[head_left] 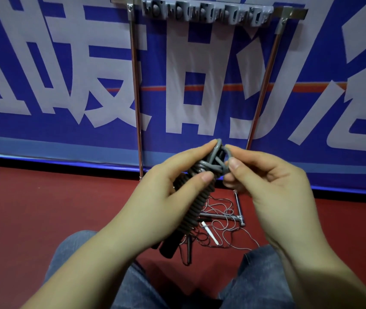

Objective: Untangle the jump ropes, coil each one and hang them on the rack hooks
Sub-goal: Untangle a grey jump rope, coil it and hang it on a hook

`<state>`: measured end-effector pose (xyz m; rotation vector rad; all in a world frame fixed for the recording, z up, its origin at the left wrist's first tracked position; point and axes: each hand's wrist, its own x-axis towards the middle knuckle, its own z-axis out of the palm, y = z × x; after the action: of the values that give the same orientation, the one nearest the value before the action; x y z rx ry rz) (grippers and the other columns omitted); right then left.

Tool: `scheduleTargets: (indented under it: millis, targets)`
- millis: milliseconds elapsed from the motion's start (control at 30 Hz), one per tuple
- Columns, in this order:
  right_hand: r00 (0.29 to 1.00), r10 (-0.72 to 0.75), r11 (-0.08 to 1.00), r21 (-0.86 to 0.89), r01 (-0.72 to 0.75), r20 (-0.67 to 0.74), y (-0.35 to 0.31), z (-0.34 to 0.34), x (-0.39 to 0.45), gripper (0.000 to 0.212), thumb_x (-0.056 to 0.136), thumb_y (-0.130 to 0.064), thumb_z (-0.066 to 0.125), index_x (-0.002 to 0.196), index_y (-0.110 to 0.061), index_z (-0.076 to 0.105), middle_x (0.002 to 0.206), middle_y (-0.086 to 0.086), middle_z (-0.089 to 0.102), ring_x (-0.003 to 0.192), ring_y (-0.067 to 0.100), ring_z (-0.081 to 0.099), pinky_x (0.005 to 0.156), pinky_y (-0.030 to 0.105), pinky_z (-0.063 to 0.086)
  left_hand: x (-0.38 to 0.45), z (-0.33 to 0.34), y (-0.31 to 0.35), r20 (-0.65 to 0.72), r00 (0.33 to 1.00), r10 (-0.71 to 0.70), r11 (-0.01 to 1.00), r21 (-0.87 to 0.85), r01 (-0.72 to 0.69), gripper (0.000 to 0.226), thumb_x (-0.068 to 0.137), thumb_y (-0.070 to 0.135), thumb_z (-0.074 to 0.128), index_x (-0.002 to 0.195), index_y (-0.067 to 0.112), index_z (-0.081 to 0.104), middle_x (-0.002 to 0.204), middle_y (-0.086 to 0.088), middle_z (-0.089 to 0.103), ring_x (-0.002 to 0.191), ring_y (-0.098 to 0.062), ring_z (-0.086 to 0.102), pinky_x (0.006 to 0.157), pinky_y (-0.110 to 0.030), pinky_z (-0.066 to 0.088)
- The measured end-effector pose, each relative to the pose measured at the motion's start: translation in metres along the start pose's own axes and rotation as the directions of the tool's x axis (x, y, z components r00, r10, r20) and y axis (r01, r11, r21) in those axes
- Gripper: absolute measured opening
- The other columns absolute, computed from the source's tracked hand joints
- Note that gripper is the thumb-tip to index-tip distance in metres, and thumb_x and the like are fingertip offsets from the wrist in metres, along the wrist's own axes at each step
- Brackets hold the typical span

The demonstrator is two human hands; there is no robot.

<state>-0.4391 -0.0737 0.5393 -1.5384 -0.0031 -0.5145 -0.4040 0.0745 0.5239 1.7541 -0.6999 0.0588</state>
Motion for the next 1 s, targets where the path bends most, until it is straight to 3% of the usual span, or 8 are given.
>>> scheduleTargets:
  millis: [133,333,433,533,633,733,867,1000]
  targets:
    - [0.996,0.050,0.981,0.192,-0.034,-0.078,0.004,-0.001,0.000,0.007,0.072,-0.011,0.066,0.078,-0.012,0.068,0.066,0.002,0.070,0.054,0.006,0.061,0.055,0.017,0.052,0.000,0.004,0.005,0.044,0.999,-0.015,0.999,-0.034,0.017,0.045,0.084,0.029,0.057,0.126,0.043,0.056,0.118,0.019,0.065,0.104,0.004,0.058,0.101,-0.033,0.043]
    - [0.992,-0.090,0.996,-0.001,0.090,-0.083,-0.004,0.000,-0.006,0.012,0.078,0.003,0.066,0.076,-0.009,0.067,0.064,-0.001,0.070,0.055,0.003,0.061,0.057,0.013,0.050,-0.002,0.006,0.006,0.019,0.999,-0.026,1.000,-0.012,0.026,0.046,0.084,0.031,0.056,0.127,0.047,0.053,0.121,0.024,0.062,0.111,0.004,0.056,0.104,-0.035,0.043]
    - [0.996,-0.042,0.999,-0.013,0.041,-0.084,-0.002,-0.003,-0.003,0.011,0.081,0.000,0.063,0.078,-0.011,0.064,0.058,0.003,0.063,0.049,0.007,0.057,0.053,0.015,0.049,-0.002,0.007,0.005,0.020,0.998,-0.054,0.996,-0.073,0.055,0.043,0.082,0.032,0.057,0.120,0.053,0.054,0.113,0.023,0.066,0.101,-0.010,0.064,0.096,-0.035,0.050]
    - [0.999,0.052,0.992,0.118,-0.050,-0.012,-0.001,-0.003,-0.001,0.006,0.081,-0.014,0.062,0.079,-0.013,0.057,0.056,0.001,0.057,0.044,0.008,0.052,0.049,0.021,0.048,-0.001,0.006,0.007,0.021,0.997,-0.071,0.992,-0.102,0.073,0.042,0.080,0.033,0.056,0.118,0.052,0.057,0.107,0.022,0.068,0.098,-0.025,0.063,0.086,-0.029,0.053]
    - [0.998,0.063,0.988,0.142,-0.063,0.003,-0.001,-0.001,-0.003,0.016,0.071,-0.028,0.061,0.076,-0.013,0.054,0.054,0.002,0.056,0.044,0.009,0.049,0.050,0.024,0.045,-0.001,0.008,0.008,0.005,0.997,-0.074,0.993,-0.090,0.074,0.042,0.080,0.033,0.056,0.120,0.048,0.057,0.111,0.025,0.066,0.098,-0.013,0.065,0.089,-0.025,0.052]
    - [0.996,0.068,0.988,0.146,-0.058,-0.064,0.000,0.000,-0.001,0.015,0.079,-0.019,0.064,0.072,-0.013,0.052,0.048,0.000,0.051,0.040,0.009,0.044,0.047,0.025,0.041,-0.004,0.012,0.008,-0.015,0.998,-0.068,0.995,-0.075,0.067,0.041,0.084,0.032,0.058,0.122,0.045,0.056,0.117,0.024,0.064,0.107,0.005,0.058,0.099,-0.026,0.044]
    - [0.990,0.047,0.992,0.118,-0.031,-0.130,0.002,0.000,0.002,0.019,0.081,-0.010,0.065,0.070,-0.010,0.051,0.041,-0.003,0.044,0.036,0.010,0.040,0.042,0.022,0.037,-0.007,0.013,0.009,-0.036,0.998,-0.055,0.998,-0.018,0.054,0.042,0.089,0.023,0.060,0.122,0.048,0.054,0.117,0.023,0.064,0.097,0.012,0.057,0.093,-0.020,0.044]
    - [0.991,-0.039,0.999,0.012,0.041,-0.131,-0.003,0.002,0.001,0.020,0.080,-0.004,0.067,0.068,-0.005,0.050,0.040,-0.004,0.047,0.036,0.007,0.041,0.041,0.015,0.036,-0.006,0.013,0.011,-0.022,0.999,0.033,0.995,0.096,-0.030,0.043,0.090,0.025,0.059,0.127,0.046,0.050,0.124,0.029,0.057,0.116,0.015,0.048,0.098,-0.006,0.034]
